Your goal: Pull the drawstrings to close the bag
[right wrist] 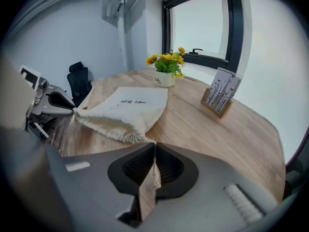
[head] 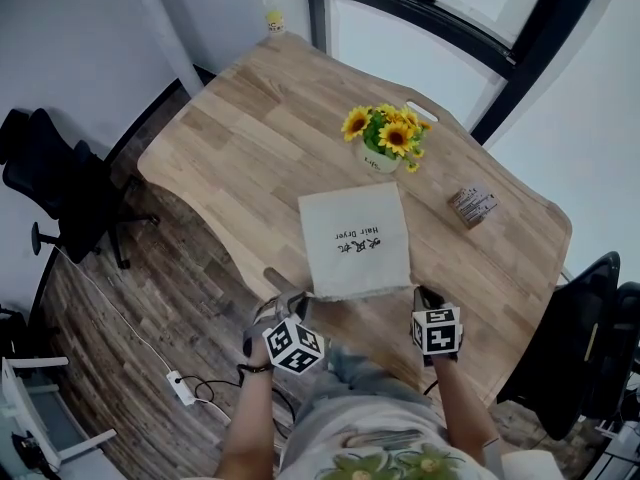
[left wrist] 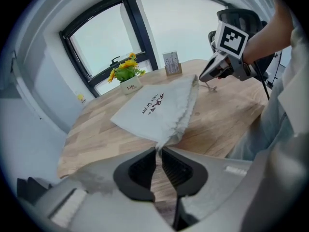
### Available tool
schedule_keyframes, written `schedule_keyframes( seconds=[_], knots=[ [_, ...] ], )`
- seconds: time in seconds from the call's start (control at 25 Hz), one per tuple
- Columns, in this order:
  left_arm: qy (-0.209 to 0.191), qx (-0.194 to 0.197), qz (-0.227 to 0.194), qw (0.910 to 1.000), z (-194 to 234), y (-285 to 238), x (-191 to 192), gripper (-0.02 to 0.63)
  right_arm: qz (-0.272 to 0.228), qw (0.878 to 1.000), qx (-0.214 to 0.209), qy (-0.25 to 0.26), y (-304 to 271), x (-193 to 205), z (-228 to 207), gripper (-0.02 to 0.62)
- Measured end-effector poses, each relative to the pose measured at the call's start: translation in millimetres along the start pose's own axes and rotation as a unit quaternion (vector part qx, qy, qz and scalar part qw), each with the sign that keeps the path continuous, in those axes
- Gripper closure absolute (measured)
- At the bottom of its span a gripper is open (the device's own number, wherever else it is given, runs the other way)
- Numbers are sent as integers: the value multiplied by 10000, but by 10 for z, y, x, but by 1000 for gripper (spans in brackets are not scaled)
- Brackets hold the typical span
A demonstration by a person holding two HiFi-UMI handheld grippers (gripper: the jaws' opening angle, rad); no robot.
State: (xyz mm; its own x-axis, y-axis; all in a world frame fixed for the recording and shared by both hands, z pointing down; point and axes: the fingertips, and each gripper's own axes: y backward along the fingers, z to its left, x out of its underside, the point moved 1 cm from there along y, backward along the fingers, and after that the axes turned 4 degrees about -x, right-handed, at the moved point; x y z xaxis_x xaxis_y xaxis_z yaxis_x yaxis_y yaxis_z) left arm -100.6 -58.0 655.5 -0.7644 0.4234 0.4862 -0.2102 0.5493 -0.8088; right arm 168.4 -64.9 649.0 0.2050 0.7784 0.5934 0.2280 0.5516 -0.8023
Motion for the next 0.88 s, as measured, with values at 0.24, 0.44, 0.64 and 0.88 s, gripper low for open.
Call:
schedule_keyframes(
  seconds=[0.24, 0.44, 0.64, 0.88],
  knots=[
    [137, -86, 172, 9997, 20, -20, 133, 543, 121, 9999, -52, -29, -9, 50, -21, 580],
    [59, 88, 127, 9999, -171, -90, 87, 497, 145, 9999, -88, -4, -13, 53, 8, 579],
    [-351, -2, 215, 9992, -112, -179, 50, 492, 158, 9998, -124, 34, -3, 46, 36, 580],
    [-969, 347, 366, 9940, -145, -321, 106, 440, 170, 9998, -135, 19, -4, 72, 52, 579]
  ],
)
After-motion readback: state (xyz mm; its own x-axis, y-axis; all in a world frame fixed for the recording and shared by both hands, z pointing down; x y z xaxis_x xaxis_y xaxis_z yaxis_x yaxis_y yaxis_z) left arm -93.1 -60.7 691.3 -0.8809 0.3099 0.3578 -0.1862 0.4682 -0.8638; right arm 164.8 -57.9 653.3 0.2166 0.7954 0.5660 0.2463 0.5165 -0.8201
